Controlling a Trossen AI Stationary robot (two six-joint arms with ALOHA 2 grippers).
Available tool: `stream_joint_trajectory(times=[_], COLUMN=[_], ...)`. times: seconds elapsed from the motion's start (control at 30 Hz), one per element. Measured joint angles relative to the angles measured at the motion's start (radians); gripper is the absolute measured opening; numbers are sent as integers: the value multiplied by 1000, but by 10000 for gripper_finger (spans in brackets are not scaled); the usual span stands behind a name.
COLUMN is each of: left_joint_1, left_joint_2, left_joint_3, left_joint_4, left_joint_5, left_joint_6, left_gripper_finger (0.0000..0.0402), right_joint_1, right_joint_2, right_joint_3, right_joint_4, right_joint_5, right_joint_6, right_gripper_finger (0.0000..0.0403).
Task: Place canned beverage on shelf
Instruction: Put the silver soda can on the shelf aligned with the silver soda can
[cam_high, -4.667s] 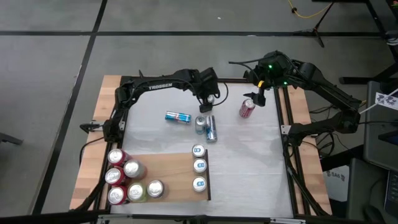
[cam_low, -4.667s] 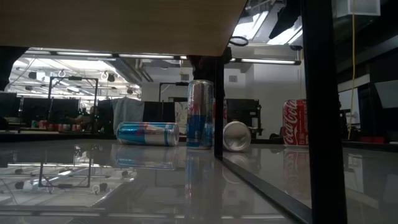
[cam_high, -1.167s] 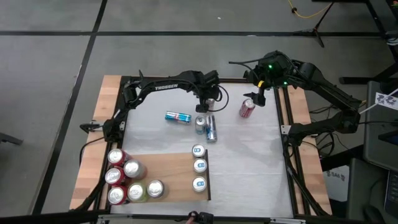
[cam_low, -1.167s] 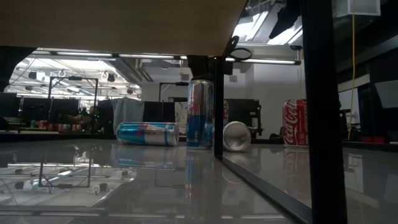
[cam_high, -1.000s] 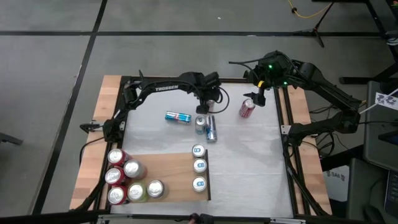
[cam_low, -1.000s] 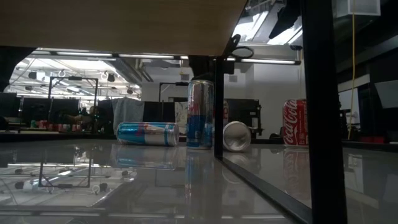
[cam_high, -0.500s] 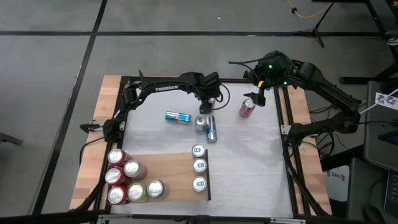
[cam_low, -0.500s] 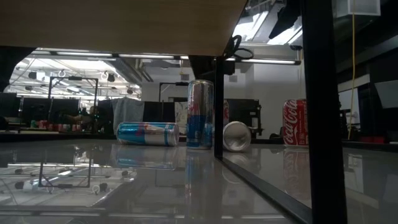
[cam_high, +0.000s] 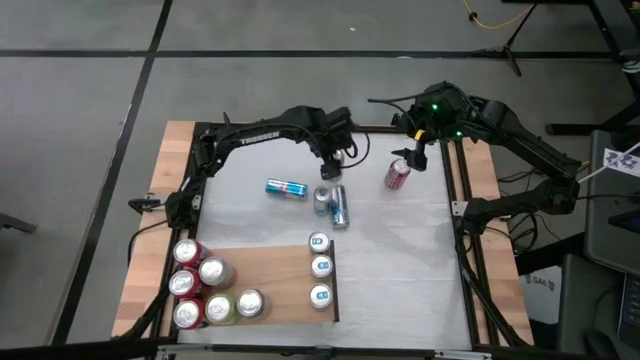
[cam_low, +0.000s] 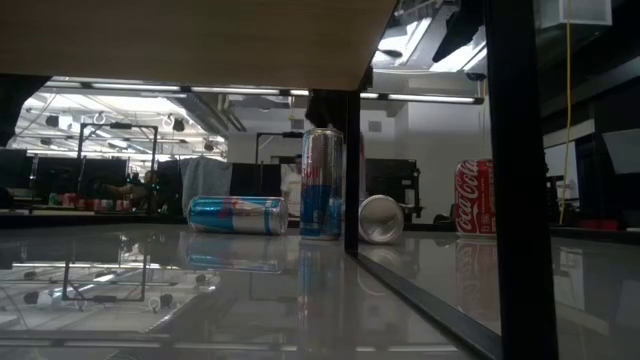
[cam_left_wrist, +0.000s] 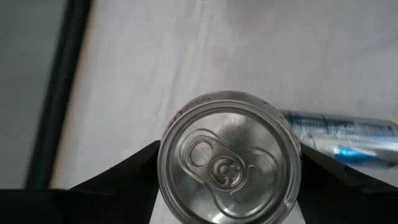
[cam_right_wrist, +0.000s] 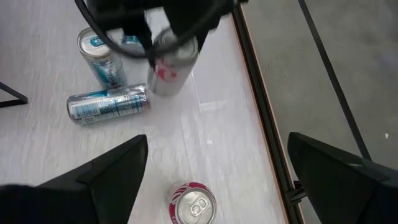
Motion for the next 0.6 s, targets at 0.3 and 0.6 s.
stream_joint_trajectory(times=[0.3,0.6], left_joint_1=[-54,-129], left_joint_2=[-13,-185], left_joint_3=[280,238], left_joint_4=[-216,-342], left_joint_5=[-28,-125], left_joint_6=[-58,-213], left_gripper_finger=[284,284], right_joint_1=[0,0], right_joint_2=[0,0], right_joint_3=[0,0], right_joint_4=[0,4], right_joint_5=[0,-4], right_joint_6=[0,0], right_gripper_finger=[376,376])
